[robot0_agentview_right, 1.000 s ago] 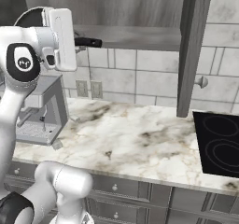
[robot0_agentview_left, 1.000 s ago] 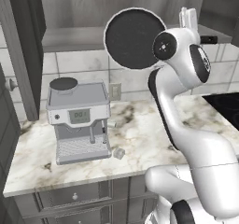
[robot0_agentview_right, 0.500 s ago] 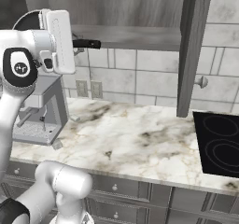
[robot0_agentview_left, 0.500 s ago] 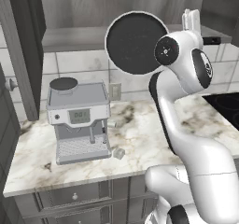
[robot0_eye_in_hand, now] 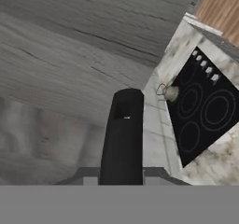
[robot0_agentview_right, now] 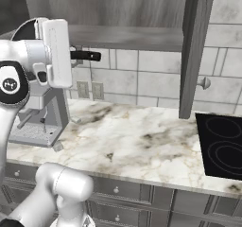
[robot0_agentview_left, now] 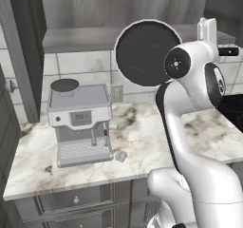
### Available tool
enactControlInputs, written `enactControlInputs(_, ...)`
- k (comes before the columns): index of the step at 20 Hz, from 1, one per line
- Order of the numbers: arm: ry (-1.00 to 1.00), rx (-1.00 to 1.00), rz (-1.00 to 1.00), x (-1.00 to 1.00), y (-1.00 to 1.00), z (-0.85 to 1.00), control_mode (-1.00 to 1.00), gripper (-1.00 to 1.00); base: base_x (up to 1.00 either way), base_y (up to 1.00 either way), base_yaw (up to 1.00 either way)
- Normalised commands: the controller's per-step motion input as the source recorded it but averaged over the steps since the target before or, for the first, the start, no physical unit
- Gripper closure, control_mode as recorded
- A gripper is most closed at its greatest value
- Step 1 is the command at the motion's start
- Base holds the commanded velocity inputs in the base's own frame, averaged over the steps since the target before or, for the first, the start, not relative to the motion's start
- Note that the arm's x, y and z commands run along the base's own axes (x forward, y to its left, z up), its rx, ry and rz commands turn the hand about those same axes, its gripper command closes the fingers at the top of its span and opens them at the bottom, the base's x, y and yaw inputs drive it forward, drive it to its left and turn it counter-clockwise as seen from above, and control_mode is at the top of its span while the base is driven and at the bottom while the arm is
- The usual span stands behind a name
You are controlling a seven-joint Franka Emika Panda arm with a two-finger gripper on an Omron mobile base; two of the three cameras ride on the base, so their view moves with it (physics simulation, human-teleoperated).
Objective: Pick the pan from the cabinet and place it on the stove. Then turn on the stove burner for the pan.
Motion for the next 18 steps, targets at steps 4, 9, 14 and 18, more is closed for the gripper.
enactControlInputs(4, 0.00, 0.00, -0.03, -0.31, -0.01, -0.22, -1.00, 1.00, 0.00, 0.00, 0.00)
enactControlInputs(9, 0.02, 0.00, 0.00, -0.25, 0.00, -0.19, -1.00, 1.00, 0.00, 0.00, 0.00)
enactControlInputs(14, 0.00, 0.00, 0.00, -0.09, 0.00, -0.08, 1.00, 1.00, -0.35, 0.00, -0.01)
enactControlInputs(18, 0.00, 0.00, 0.00, 0.00, 0.00, 0.00, 1.00, 1.00, -0.52, 0.00, -0.04)
